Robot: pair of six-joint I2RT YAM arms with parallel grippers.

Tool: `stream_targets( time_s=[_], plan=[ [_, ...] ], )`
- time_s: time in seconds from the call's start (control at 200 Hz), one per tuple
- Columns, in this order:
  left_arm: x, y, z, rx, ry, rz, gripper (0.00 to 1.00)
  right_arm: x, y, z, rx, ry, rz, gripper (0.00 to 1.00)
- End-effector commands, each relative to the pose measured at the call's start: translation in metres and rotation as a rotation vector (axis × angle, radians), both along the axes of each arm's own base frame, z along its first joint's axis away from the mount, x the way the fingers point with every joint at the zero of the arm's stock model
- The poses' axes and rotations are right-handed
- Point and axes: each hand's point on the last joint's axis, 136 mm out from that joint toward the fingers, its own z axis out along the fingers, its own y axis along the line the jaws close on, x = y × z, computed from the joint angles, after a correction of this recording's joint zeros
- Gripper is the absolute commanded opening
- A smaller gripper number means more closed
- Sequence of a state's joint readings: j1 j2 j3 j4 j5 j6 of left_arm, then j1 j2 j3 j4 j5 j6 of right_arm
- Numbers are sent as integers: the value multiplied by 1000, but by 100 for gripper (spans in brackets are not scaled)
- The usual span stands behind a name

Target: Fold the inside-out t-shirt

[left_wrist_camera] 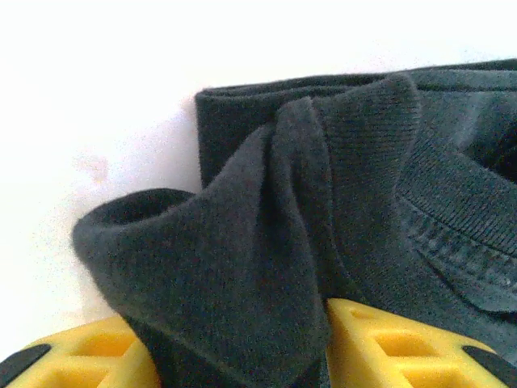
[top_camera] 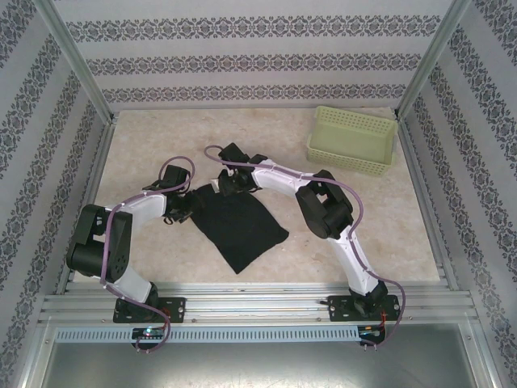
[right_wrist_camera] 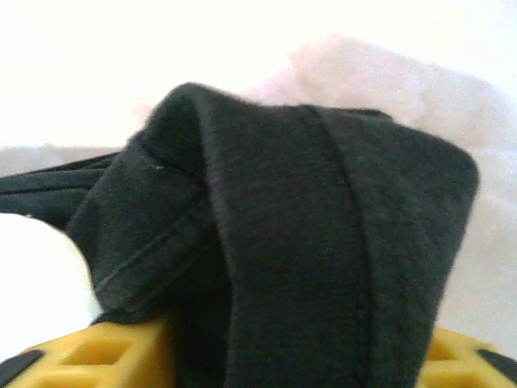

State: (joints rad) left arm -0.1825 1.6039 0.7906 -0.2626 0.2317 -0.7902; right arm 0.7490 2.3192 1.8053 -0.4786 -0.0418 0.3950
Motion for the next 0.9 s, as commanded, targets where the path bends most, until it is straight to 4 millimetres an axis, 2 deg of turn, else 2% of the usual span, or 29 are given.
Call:
stream_targets(
  time_s=[0.0,0.175,0.345,0.495,0.669,0.899],
  plan=[
    [64,-66,40,-197,-334,-176,47,-45,1,-17,-19,111,24,45],
    [59,-62,34,-170,-318,-180,47,-66,-3,-13,20,127,-17,37],
    [54,-62,30,-174,-307,-185,39,-60,-23,-7,17,91,-85,29],
    [50,-62,32,-182,-311,-188,27,-52,-27,-2,64,91,-114,21],
    [49,-61,45,-189,-342,-183,12,-51,-25,13,122,62,-120,15],
    [51,-54,79,-175,-423,-172,4,-40,-52,29,188,26,-206,4]
  ],
)
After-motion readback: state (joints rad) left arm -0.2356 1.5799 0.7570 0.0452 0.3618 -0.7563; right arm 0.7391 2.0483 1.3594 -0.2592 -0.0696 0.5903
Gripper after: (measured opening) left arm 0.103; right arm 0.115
